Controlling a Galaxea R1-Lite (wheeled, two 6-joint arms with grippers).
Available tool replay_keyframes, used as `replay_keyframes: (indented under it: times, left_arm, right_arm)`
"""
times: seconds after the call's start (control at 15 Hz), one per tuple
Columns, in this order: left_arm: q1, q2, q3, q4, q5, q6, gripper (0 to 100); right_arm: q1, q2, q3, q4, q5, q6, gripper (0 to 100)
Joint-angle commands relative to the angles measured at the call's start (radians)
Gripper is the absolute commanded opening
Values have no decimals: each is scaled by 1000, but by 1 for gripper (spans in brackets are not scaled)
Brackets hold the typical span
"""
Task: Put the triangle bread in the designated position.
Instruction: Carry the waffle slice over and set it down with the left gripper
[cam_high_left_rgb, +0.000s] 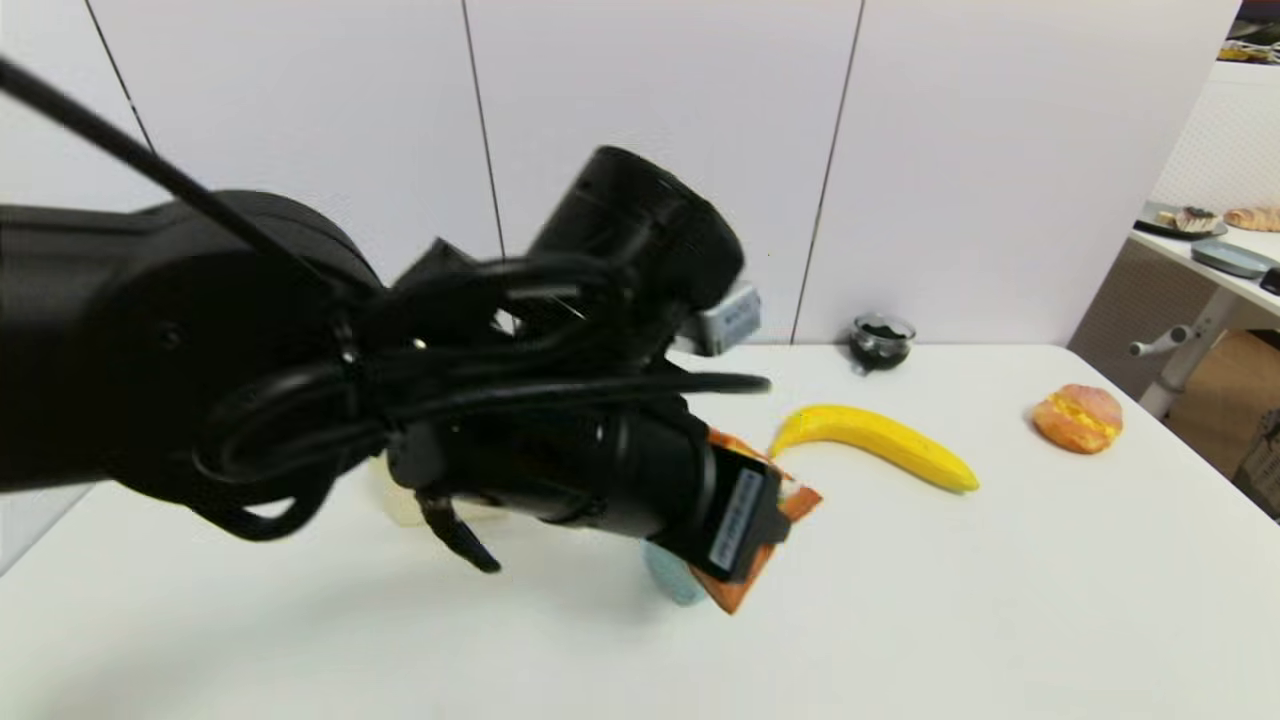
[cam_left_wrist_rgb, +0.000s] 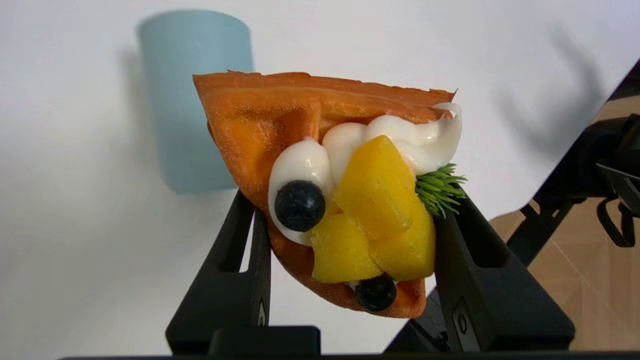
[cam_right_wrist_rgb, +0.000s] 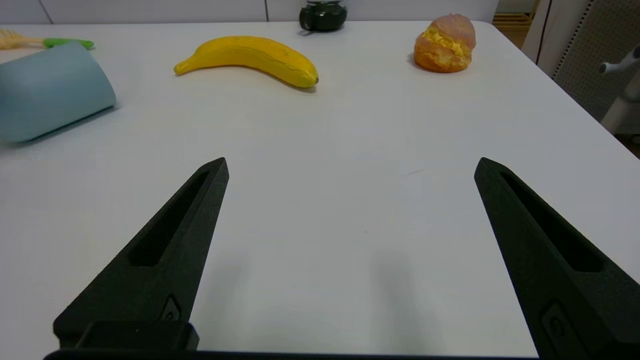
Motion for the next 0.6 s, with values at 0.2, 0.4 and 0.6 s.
replay_keyframes:
  times: [0.2, 0.4, 0.6]
  left_arm:
    - [283, -187, 1, 3, -3, 222, 0]
    - [441, -247, 8, 3, -5, 300, 0]
    - [586, -285, 14, 4, -6, 370, 0]
  right_arm:
    - [0, 2, 2, 0, 0, -2, 100]
    - [0, 2, 2, 0, 0, 1, 100]
    - [0, 2, 2, -2, 0, -2, 100]
